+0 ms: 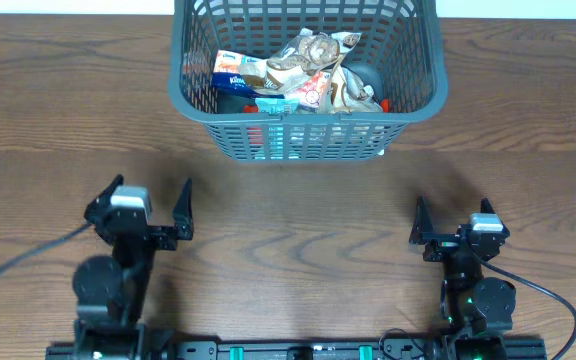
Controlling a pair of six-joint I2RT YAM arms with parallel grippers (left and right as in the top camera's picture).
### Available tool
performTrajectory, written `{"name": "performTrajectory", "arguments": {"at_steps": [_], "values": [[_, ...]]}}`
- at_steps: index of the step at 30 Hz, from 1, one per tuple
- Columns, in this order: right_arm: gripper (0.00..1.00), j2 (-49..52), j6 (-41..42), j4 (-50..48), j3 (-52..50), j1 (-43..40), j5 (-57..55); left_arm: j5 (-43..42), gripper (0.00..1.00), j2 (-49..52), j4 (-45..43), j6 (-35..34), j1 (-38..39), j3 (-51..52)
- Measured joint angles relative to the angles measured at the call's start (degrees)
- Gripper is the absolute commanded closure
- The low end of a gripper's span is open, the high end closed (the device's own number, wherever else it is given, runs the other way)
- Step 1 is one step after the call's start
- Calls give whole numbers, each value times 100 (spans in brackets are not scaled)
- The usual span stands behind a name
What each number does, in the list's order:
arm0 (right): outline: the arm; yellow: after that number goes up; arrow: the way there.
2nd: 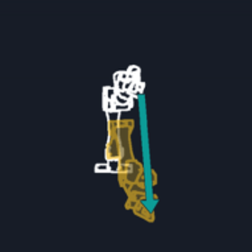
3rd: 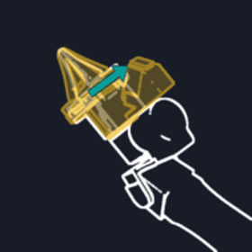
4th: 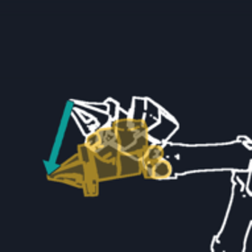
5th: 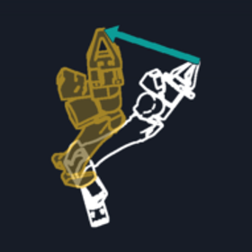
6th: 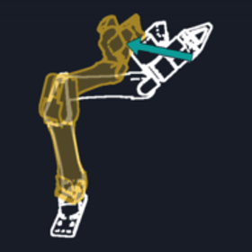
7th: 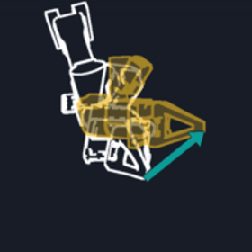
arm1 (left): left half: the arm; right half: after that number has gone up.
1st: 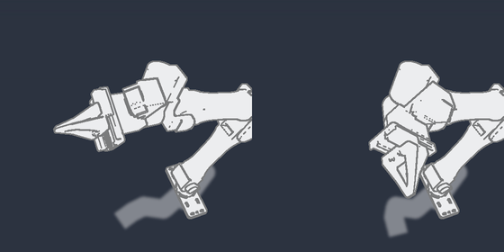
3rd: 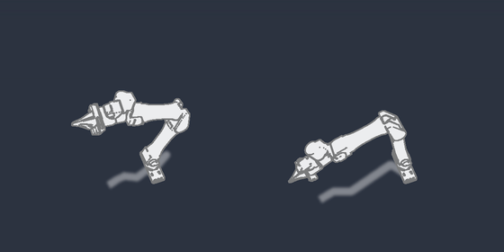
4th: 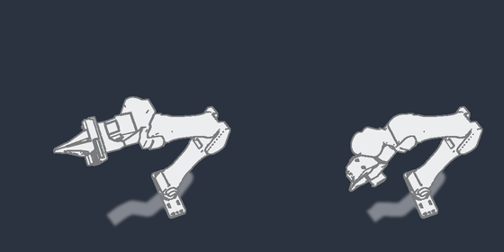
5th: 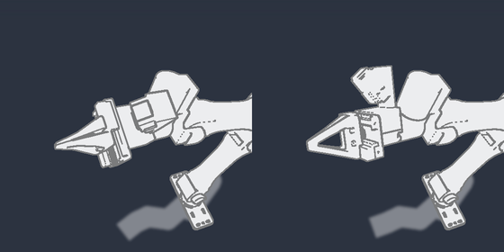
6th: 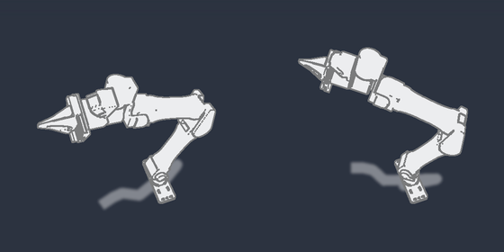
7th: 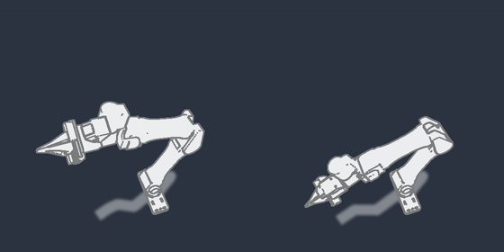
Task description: Pack container
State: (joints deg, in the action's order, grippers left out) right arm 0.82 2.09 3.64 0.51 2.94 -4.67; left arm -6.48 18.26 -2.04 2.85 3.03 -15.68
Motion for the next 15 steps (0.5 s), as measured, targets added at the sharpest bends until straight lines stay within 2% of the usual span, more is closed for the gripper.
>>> {"name": "performTrajectory", "arguments": {"at_steps": [5,7,12,15], "values": [[1,-4,0,0,0,0,7,269,1,-678,-1058,15,9,1075],[1,-9,0,-2,0,0,11,363,1,-837,-1222,17,9,1349],[1,-9,0,0,0,0,11,660,1,-1010,-817,15,9,1532],[1,-11,0,0,0,0,13,798,1,-1093,-271,17,9,1534]]}}
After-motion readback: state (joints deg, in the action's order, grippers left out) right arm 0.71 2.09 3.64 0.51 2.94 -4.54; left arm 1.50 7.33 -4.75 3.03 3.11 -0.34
